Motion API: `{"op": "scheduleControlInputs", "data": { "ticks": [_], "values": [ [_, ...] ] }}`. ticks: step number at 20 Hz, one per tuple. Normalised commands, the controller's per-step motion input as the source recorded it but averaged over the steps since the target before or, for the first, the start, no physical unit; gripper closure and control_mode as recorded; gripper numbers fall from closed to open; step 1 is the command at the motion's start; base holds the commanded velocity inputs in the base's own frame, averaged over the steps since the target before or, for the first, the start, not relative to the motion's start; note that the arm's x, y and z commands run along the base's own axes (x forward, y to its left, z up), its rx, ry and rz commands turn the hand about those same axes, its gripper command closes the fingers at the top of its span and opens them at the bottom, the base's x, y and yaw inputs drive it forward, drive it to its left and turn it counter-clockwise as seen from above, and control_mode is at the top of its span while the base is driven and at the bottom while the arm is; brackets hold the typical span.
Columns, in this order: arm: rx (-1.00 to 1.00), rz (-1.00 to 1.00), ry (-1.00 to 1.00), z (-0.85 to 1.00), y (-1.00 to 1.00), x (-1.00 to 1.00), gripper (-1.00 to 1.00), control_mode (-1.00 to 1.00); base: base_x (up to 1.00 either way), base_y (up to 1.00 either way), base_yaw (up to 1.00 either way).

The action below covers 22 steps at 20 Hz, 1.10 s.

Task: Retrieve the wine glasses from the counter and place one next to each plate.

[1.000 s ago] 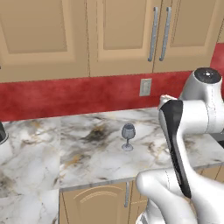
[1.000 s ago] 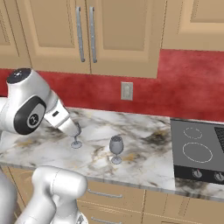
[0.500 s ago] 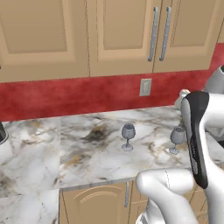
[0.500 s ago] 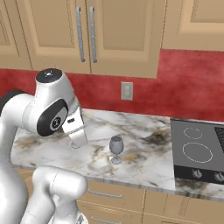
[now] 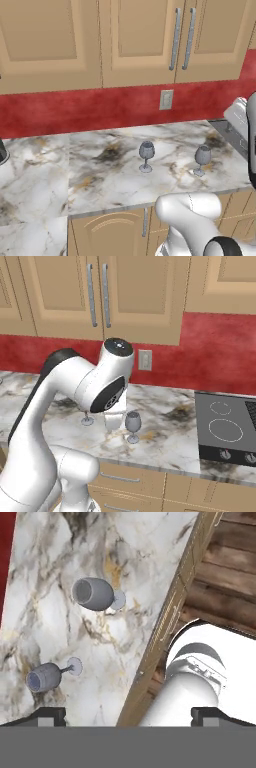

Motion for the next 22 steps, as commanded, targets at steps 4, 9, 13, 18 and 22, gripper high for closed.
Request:
{"op": "scheduleControlInputs", "data": {
  "ticks": [4, 9, 13, 18, 22],
  "values": [
    [0.25, -0.07, 0.03, -0.26, -0.41, 0.0, -1.0, -1.0, 0.0, 0.0, 0.0],
    [0.26, -0.07, 0.0, -0.48, -0.37, 0.0, -1.0, -1.0, 0.0, 0.0, 0.0],
    [0.33, -0.08, -0.02, -0.59, -0.28, 0.0, -1.0, -1.0, 0.0, 0.0, 0.0],
    [0.23, -0.01, 0.0, -0.44, -0.15, 0.17, -1.0, -1.0, 0.0, 0.0, 0.0],
    [0.18, 0.01, 0.02, -0.32, -0.16, 0.31, -1.0, -1.0, 0.0, 0.0, 0.0]
  ]
}}
